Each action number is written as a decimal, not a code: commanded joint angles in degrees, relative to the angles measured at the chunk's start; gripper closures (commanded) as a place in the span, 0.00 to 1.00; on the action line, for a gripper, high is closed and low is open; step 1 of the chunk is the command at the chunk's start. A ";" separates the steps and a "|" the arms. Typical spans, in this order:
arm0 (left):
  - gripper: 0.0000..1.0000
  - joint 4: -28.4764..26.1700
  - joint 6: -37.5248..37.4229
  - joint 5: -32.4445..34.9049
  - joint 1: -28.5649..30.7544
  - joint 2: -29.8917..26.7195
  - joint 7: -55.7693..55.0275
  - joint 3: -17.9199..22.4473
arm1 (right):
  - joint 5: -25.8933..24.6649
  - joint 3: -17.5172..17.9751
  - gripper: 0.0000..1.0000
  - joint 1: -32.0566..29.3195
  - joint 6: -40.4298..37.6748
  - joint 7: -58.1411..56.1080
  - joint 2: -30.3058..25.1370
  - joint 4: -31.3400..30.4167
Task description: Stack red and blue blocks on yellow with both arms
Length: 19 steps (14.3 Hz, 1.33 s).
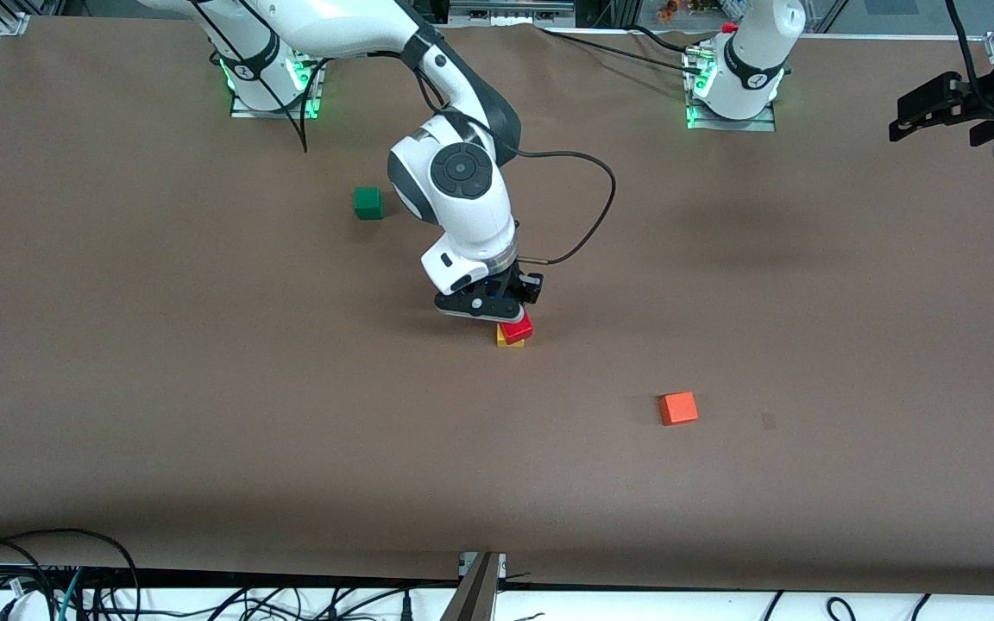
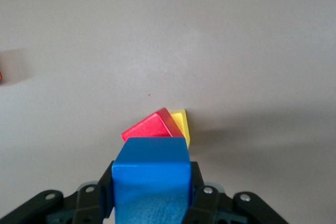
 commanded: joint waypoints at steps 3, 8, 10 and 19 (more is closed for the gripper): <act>0.00 -9.31 10.10 0.36 -0.08 -3.01 -0.43 0.02 | 0.22 -0.24 0.53 0.00 2.16 0.56 3.06 3.66; 0.00 -10.23 14.09 0.28 0.09 -3.46 -0.43 0.11 | 0.22 -0.24 0.52 0.00 3.13 0.56 4.29 4.02; 0.00 -8.56 14.44 0.01 0.09 -2.59 -0.43 0.11 | 0.13 -0.24 0.52 0.00 3.13 0.47 4.29 4.02; 0.00 -7.06 19.10 3.45 0.62 -0.65 0.10 0.20 | 0.13 -0.33 0.37 0.00 3.13 0.65 4.64 3.93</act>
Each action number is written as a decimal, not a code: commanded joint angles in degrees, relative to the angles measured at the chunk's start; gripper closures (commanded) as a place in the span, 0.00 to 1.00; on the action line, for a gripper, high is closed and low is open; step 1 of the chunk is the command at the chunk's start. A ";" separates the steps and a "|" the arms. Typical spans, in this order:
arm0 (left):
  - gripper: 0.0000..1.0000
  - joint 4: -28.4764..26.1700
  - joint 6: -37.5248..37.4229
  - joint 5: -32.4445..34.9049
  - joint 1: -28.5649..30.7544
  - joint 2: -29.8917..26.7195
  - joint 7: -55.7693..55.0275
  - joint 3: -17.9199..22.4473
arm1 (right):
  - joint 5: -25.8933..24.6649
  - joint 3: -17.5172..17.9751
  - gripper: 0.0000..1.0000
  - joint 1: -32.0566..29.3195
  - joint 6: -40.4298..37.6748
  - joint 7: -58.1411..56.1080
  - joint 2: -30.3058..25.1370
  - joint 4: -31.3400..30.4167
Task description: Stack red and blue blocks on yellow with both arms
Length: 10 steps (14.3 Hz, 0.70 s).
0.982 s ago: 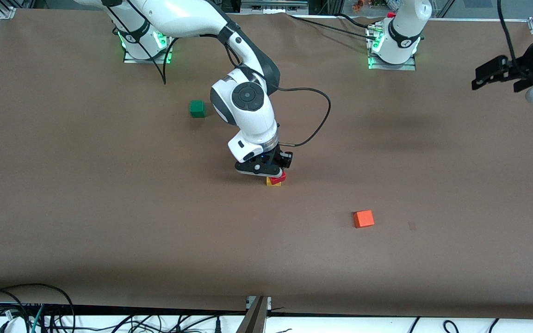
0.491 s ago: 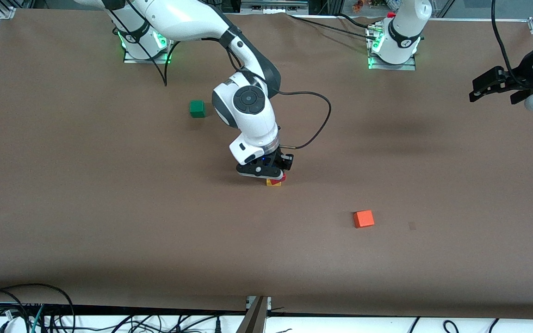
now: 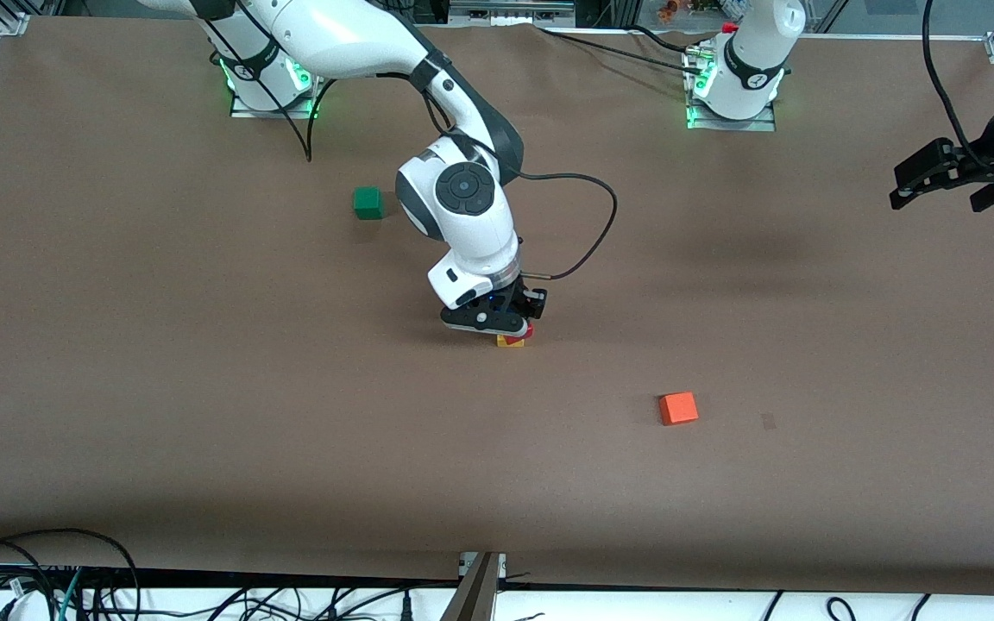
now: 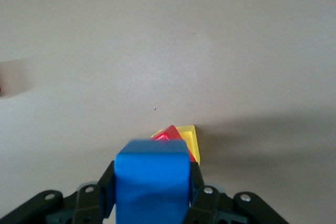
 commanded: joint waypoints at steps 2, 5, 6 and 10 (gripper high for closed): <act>0.00 1.81 0.08 -6.59 1.58 0.39 0.73 1.05 | 0.13 -0.09 0.29 0.03 0.04 0.64 1.15 1.82; 0.00 1.55 1.12 -9.10 2.47 0.30 1.60 0.53 | 0.13 -0.09 0.00 0.03 -0.05 0.47 0.98 1.91; 0.00 1.54 1.39 -8.31 2.47 0.30 1.96 0.52 | 0.22 -0.18 0.00 0.03 -0.40 0.47 0.63 1.91; 0.00 0.40 5.78 -6.72 1.85 0.47 1.96 0.61 | 3.11 -0.80 0.00 -1.45 -7.58 0.38 -2.88 4.88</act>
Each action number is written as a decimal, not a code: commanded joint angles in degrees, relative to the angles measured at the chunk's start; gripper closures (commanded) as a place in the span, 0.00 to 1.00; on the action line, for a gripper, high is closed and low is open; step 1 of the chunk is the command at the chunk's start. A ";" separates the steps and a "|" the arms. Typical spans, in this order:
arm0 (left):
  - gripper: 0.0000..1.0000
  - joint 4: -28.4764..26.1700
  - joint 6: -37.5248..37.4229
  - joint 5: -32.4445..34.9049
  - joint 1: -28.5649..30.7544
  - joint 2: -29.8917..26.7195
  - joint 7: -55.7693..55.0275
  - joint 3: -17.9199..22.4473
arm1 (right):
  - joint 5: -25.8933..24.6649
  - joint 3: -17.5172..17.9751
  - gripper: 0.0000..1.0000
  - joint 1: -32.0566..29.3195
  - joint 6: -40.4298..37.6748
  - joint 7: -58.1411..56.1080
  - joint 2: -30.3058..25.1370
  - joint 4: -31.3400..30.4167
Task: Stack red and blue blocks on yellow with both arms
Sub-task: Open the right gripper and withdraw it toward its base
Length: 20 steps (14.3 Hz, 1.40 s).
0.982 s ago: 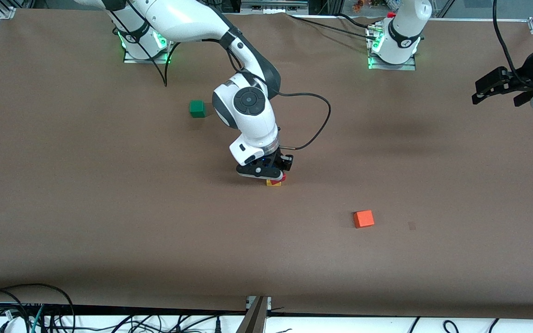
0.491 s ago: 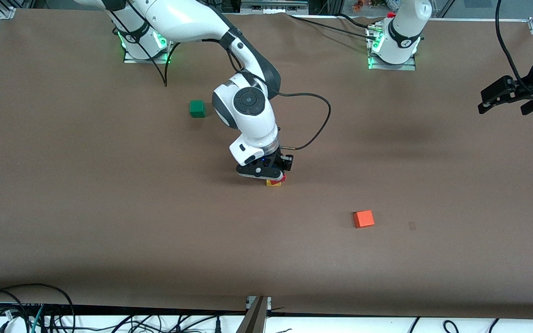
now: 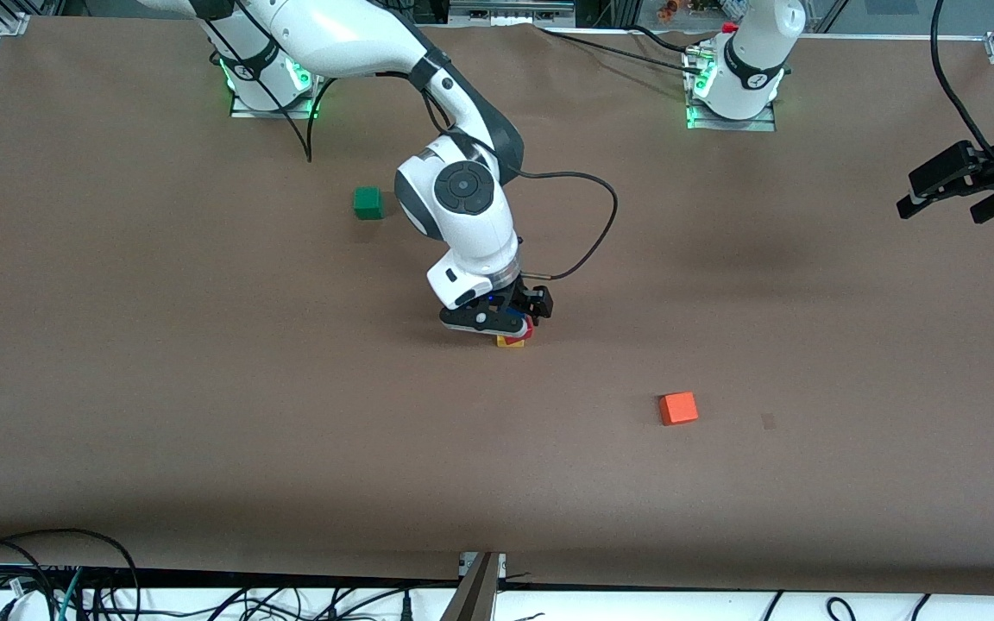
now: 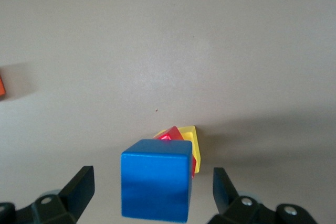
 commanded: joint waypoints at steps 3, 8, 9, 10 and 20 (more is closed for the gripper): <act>0.00 -0.05 1.47 0.92 -0.16 0.21 1.24 -0.19 | 3.71 0.26 0.00 -7.10 -12.08 -0.40 -7.63 4.30; 0.00 0.04 1.56 0.92 -0.07 0.74 1.24 -0.19 | 5.38 -0.09 0.00 -17.04 -22.52 -8.20 -15.81 1.66; 0.00 0.12 1.56 0.92 -0.15 0.74 1.24 -0.27 | 5.65 -0.26 0.00 -18.27 -25.60 -11.10 -17.31 1.49; 0.00 0.04 1.56 1.01 -0.33 0.82 1.15 -0.36 | 6.17 -1.05 0.00 -19.50 -27.11 -13.82 -19.50 0.09; 0.00 0.21 1.39 1.10 -3.14 0.74 0.27 -0.19 | 3.21 -11.43 0.00 -20.56 -33.71 -33.70 -44.47 -23.64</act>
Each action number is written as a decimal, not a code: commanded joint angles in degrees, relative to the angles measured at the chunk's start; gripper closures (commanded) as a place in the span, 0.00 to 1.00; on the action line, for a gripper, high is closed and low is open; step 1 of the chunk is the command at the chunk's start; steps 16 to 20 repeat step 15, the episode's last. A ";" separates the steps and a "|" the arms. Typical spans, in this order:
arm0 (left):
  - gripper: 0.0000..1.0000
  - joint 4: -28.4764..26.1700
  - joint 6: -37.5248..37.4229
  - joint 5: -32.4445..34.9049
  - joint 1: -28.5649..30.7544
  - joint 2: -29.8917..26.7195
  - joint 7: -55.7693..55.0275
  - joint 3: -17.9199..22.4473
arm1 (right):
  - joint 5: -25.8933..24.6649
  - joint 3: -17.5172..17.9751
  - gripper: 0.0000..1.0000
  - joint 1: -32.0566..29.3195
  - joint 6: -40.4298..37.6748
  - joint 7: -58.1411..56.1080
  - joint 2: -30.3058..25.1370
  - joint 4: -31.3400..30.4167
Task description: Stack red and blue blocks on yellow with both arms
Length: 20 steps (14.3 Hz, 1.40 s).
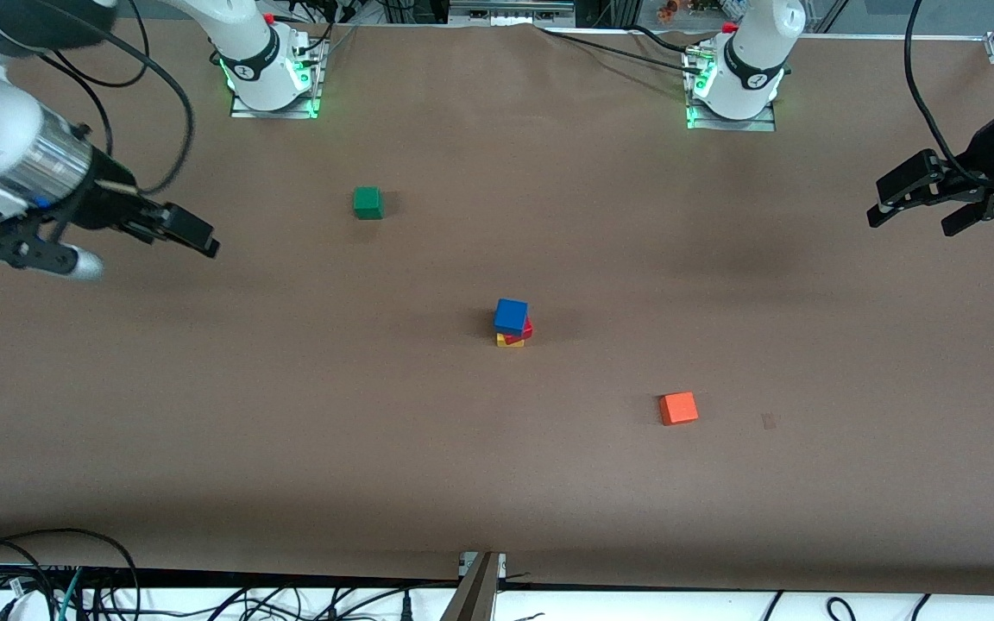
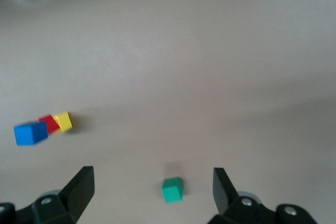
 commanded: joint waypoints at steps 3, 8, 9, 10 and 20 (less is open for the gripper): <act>0.00 0.18 0.38 1.09 -0.17 0.02 0.25 -0.01 | -7.97 12.09 0.00 -10.82 -0.35 -8.36 -5.20 -6.44; 0.00 -0.26 0.55 1.09 0.19 0.46 0.07 0.43 | -10.35 19.79 0.00 -19.22 -1.93 -12.58 -5.20 -5.91; 0.00 -0.18 0.55 1.00 0.19 0.55 0.07 0.43 | -10.44 19.70 0.00 -19.22 -1.93 -13.46 -5.03 -5.74; 0.00 -0.09 0.64 1.00 0.10 0.81 0.07 0.43 | -10.44 19.53 0.00 -19.22 -1.93 -13.99 -4.85 -5.47; 0.00 0.26 1.34 1.00 0.19 1.25 0.07 0.43 | -10.36 19.79 0.00 -18.87 -1.67 -13.21 -4.50 -5.03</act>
